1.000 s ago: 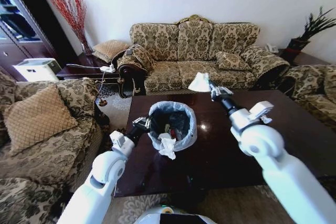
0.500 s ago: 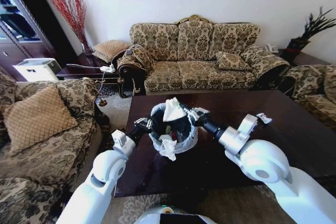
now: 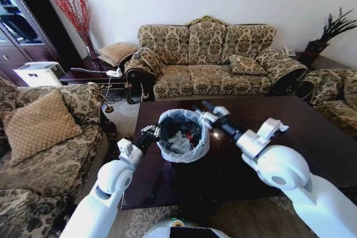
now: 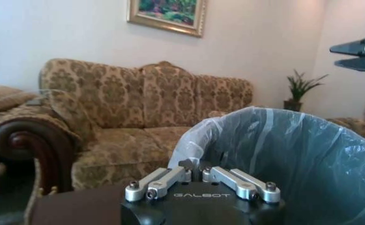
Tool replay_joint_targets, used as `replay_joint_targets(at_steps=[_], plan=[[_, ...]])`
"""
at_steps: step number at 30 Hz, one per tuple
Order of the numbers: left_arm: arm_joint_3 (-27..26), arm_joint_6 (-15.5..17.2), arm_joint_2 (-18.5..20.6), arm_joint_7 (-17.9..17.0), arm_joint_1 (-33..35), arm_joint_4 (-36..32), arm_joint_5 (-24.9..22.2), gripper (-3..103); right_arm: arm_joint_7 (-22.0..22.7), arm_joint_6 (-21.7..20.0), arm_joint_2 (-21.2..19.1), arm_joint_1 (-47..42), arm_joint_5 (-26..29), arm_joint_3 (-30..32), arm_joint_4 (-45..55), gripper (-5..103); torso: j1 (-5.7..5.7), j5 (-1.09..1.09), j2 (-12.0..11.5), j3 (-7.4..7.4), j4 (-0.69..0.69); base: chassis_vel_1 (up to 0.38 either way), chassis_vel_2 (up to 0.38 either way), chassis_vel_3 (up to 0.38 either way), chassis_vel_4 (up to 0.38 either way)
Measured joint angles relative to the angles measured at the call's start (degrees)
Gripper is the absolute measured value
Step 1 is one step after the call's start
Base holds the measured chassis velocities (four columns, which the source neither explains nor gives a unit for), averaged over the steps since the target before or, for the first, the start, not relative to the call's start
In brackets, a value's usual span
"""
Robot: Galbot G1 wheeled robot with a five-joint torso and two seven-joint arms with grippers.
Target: Move to the front of the table and place the trash on the table into the trash bin.
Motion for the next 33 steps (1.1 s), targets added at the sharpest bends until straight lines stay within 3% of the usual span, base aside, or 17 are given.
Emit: replay_joint_targets(at_steps=[2, 3, 4, 6, 8, 14, 23, 33], plan=[[-0.68, -0.27, -0.33, -0.43, 0.69, -0.59, 0.21, 3, 0.53, 0.0, 0.67, -0.38, -2.94, 0.61, -1.57, 78, 0.0, 0.0, 0.0, 0.0, 0.03, 0.0, 0.0, 0.0, 0.0], [-1.5, -0.57, -0.92, -1.21, 1.39, -1.38, 0.37, 3, 1.12, -0.45, 1.95, -1.97, -7.8, 2.46, -3.68, 78, 0.0, 0.02, 0.0, 0.0, 0.04, 0.0, 0.0, 0.0, 0.0], [-1.67, -0.69, -1.32, -1.75, 1.43, -1.53, 0.4, 3, 1.58, -1.48, 3.19, -4.16, -10.55, 5.29, -4.53, 89, 0.0, 0.0, 0.0, 0.0, 0.06, 0.0, 0.0, 0.0, 0.0], [-1.68, -0.7, -1.57, -1.97, 1.29, -1.53, 0.4, 3, 1.81, -2.41, 4.34, -6.52, -11.95, 7.76, -4.8, 89, 0.0, -0.02, 0.0, 0.0, 0.03, 0.0, 0.0, 0.0, 0.0], [-1.51, -0.73, -2.04, -2.21, 0.94, -1.54, 0.44, 3, 1.95, -3.94, 7.41, -13.37, -15.2, 12.66, -5.18, 97, 0.0, 0.04, 0.0, 0.0, -0.02, 0.0, 0.0, 0.0, 0.0], [-0.84, -0.88, -2.49, -2.22, 0.86, -1.23, 0.69, 3, -0.3, -2.93, 13.88, -22.38, -22.29, 17.26, -6.6, 100, -0.01, -0.01, 0.0, -0.01, -0.02, 0.0, 0.0, 0.0, 0.0], [-1.05, -1.09, -1.94, -2.22, 1.12, -1.73, 0.7, 3, -0.39, -2.7, 16.3, -20.82, -25.21, 14.05, -7.14, 100, -0.01, 0.0, 0.0, 0.0, 0.01, -0.022, -0.026, 0.019, 0.023], [-1.36, -1.36, -1.72, -2.18, 1.51, -2.67, 0.51, 3, 0.27, -3.12, 16.24, -19.23, -26.48, 11.94, -8.12, 100, 0.0, 0.03, 0.0, 0.0, 0.0, -0.18, -0.206, 0.202, 0.182]])
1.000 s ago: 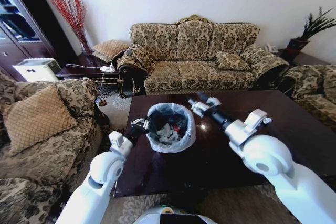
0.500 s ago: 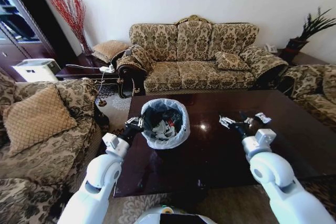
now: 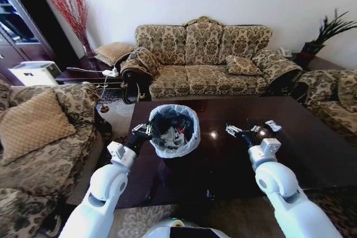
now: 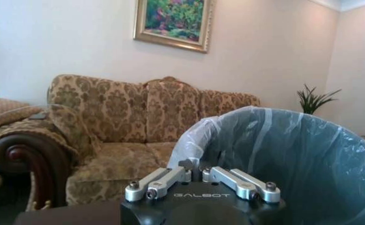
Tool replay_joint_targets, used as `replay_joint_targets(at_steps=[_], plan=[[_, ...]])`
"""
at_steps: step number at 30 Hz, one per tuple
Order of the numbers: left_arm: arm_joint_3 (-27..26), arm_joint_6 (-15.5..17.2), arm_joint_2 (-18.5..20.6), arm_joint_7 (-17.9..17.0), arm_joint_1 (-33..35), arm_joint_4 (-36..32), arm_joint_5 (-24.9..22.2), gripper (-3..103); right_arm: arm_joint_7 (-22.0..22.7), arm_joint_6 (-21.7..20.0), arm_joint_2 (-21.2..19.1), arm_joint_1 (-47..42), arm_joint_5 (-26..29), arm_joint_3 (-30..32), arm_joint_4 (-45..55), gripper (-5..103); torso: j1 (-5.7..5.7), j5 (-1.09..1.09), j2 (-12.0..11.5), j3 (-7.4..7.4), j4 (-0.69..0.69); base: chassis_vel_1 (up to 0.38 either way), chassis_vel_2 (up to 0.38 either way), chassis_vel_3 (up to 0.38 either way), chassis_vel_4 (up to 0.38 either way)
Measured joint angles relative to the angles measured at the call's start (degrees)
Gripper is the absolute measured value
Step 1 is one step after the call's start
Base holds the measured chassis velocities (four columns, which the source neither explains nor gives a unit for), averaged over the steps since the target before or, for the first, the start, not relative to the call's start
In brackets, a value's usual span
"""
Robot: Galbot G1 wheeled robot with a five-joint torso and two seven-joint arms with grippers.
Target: Move to the front of the table and place the trash on the table into the trash bin.
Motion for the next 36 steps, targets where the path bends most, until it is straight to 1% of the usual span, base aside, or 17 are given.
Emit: replay_joint_targets(at_steps=[5, 8, 10, 11, 14, 17, 22, 24, 25, 26, 27, 28, 30, 31, 33, 36], plan=[[0.19, -0.02, -0.19, 0.02, 0.04, 0.0, 0.0, 3, 0.63, -0.44, -0.04, -0.18, 0.08, 0.92, -0.6, 100, 0.0, -0.04, 0.0, 0.0, -0.01, -0.308, -0.301, 0.305, 0.288], [0.37, -0.09, -0.4, 0.07, 0.09, -0.06, 0.0, 3, 0.93, -0.66, -0.02, -0.28, 0.0, 2.06, -2.18, 100, 0.0, -0.02, 0.0, 0.0, 0.0, -0.332, -0.333, 0.338, 0.341], [0.43, -0.12, -0.53, 0.08, 0.11, -0.24, 0.02, 3, 1.02, -0.03, 0.04, -0.19, -0.44, 3.1, -4.61, 100, 0.0, -0.04, 0.0, 0.0, 0.0, -0.352, -0.34, 0.363, 0.347], [0.46, -0.13, -0.57, 0.09, 0.18, -0.45, 0.01, 3, 0.83, 0.98, 0.04, 0.11, -0.98, 4.08, -7.1, 100, -0.01, -0.02, 0.0, 0.0, 0.0, -0.353, -0.32, 0.336, 0.339], [0.49, -0.14, -0.59, 0.13, 0.21, -0.6, 0.01, 3, 0.51, 1.49, 0.04, 0.3, -1.21, 4.5, -8.16, 100, 0.0, 0.02, 0.0, 0.0, 0.0, -0.288, -0.302, 0.313, 0.289], [0.53, -0.16, -0.6, 0.2, 0.24, -0.65, 0.01, 3, 0.33, 1.74, 0.01, 0.39, -1.3, 4.73, -8.64, 100, 0.0, 0.01, 0.0, 0.0, -0.03, -0.192, -0.213, 0.237, 0.135], [0.53, -0.16, -0.6, 0.22, 0.25, -0.69, 0.01, 3, 0.23, 1.79, 0.0, 0.41, -1.31, 4.75, -8.67, 100, 0.0, 0.01, 0.0, 0.0, -0.01, -0.045, -0.048, 0.028, 0.022], [0.51, -0.16, -0.57, 0.18, 0.26, -0.68, 0.02, 3, 0.2, 1.79, 0.0, 0.42, -1.31, 4.74, -8.65, 100, 0.0, -0.14, 0.0, 0.0, 0.0, 0.015, 0.032, -0.015, -0.003], [0.5, -0.16, -0.56, 0.16, 0.26, -0.68, 0.02, 3, 0.2, 1.79, 0.0, 0.43, -1.31, 4.74, -8.63, 100, 0.0, -0.16, 0.0, 0.0, 0.02, 0.076, 0.064, -0.031, -0.007], [0.46, -0.16, -0.55, 0.12, 0.26, -0.68, 0.04, 3, 0.17, 1.8, 0.0, 0.44, -1.3, 4.71, -8.58, 100, 0.0, -0.07, 0.0, 0.0, 0.06, 0.079, 0.065, -0.033, -0.046], [0.46, -0.16, -0.55, 0.12, 0.26, -0.68, 0.04, 3, 0.17, 1.8, 0.0, 0.44, -1.3, 4.71, -8.58, 100, 0.0, -0.07, 0.0, 0.0, 0.06, 0.079, 0.065, -0.033, -0.046], [0.43, -0.16, -0.55, 0.1, 0.26, -0.68, 0.05, 3, 0.16, 1.8, 0.0, 0.44, -1.3, 4.69, -8.56, 100, 0.0, -0.01, 0.0, 0.0, 0.07, 0.079, 0.066, -0.022, -0.046], [0.45, -0.16, -0.55, 0.1, 0.26, -0.68, 0.05, 3, 0.15, 1.8, 0.0, 0.45, -1.29, 4.69, -8.52, 100, 0.0, -0.06, 0.0, 0.0, 0.01, 0.017, 0.033, -0.011, 0.002], [0.45, -0.16, -0.55, 0.1, 0.26, -0.68, 0.05, 3, 0.15, 1.8, 0.0, 0.45, -1.29, 4.69, -8.52, 100, 0.0, -0.06, 0.0, 0.0, 0.01, 0.0, 0.0, 0.0, 0.0], [0.49, -0.16, -0.58, 0.12, 0.26, -0.68, 0.05, 3, 0.15, 1.8, -0.01, 0.45, -1.28, 4.69, -8.51, 100, 0.0, 0.01, 0.0, 0.0, 0.0, 0.0, 0.0, 0.0, 0.0], [0.51, -0.16, -0.58, 0.15, 0.26, -0.68, 0.04, 3, 0.15, 1.8, -0.01, 0.45, -1.28, 4.69, -8.49, 100, 0.0, 0.0, 0.0, 0.0, -0.02, 0.0, 0.0, 0.0, 0.0]])
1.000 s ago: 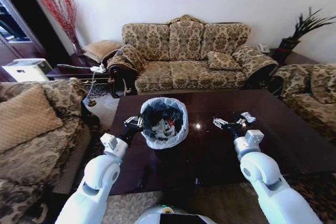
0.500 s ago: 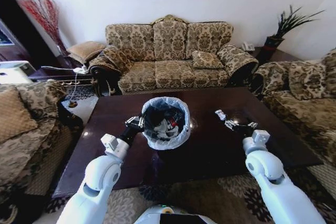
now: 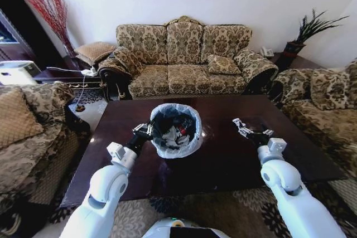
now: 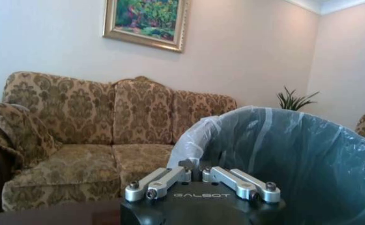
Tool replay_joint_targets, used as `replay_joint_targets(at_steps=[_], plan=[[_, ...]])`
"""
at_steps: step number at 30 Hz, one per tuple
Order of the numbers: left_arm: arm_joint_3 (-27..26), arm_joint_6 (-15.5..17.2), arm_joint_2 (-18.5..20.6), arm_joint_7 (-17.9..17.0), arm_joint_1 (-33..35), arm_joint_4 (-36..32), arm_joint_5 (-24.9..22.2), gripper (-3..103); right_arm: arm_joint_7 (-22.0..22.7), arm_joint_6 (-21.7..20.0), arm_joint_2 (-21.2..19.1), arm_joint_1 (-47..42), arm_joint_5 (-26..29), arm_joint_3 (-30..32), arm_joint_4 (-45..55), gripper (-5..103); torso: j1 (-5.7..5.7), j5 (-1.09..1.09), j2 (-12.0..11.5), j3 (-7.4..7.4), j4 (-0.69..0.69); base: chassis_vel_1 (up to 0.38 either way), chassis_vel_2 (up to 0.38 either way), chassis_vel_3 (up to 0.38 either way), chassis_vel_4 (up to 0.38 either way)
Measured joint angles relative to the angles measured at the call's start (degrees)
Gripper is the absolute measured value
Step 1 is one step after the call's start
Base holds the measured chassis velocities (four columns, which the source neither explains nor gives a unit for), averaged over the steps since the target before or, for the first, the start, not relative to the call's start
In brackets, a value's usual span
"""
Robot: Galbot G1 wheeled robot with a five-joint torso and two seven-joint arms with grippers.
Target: Move to the front of the table and place the trash on the table into the trash bin.
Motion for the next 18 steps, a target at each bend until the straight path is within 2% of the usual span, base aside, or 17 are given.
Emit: replay_joint_targets(at_steps=[5, 18], plan=[[0.0, 0.0, 0.02, -0.01, -0.01, 0.0, 0.0, 3, -0.02, 0.02, 0.0, 0.0, 0.02, -0.03, 0.06, 100, 0.0, -0.06, 0.0, 0.0, 0.02, 0.0, 0.0, 0.0, 0.0], [-0.01, 0.0, 0.02, -0.02, -0.01, 0.02, -0.01, 3, -0.02, 0.02, -0.01, 0.0, 0.05, -0.05, 0.11, 100, 0.0, -0.03, 0.0, 0.0, 0.02, 0.0, 0.0, 0.0, 0.0]])
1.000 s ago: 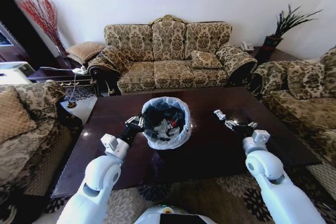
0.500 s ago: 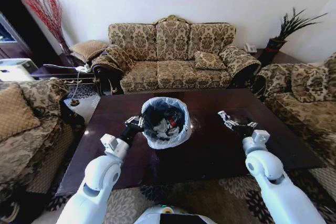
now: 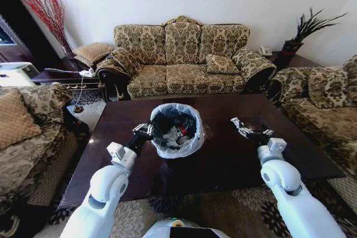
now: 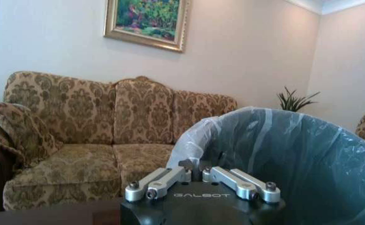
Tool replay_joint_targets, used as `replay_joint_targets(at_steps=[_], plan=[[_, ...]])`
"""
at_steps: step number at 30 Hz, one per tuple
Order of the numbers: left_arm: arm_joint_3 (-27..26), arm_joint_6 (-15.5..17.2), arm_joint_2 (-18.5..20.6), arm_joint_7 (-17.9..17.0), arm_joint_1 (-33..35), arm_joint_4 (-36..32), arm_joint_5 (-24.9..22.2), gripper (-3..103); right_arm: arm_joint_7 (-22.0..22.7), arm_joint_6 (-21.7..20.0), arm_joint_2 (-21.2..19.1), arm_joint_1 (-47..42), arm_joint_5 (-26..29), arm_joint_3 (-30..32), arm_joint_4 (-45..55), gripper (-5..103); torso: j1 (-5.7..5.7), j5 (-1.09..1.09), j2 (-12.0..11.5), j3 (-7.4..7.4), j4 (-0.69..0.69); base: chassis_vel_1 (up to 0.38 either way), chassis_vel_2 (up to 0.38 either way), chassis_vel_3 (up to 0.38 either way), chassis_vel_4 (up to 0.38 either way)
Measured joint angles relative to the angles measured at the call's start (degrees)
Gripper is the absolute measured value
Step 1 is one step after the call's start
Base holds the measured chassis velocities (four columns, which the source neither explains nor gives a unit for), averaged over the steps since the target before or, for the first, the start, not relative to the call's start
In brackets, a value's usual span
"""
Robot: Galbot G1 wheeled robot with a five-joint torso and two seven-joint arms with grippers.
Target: Move to the front of the table and place the trash on the table into the trash bin.
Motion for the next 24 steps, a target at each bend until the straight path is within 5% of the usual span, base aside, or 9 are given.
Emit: replay_joint_targets(at_steps=[24], plan=[[-0.1, -0.53, 0.09, -0.38, 0.11, 0.06, -0.2, 3, 0.01, -0.01, 0.0, 0.0, 0.05, -0.02, 0.04, 100, 0.0, -0.01, 0.0, 0.0, 0.0, 0.0, 0.0, 0.0, 0.0]])
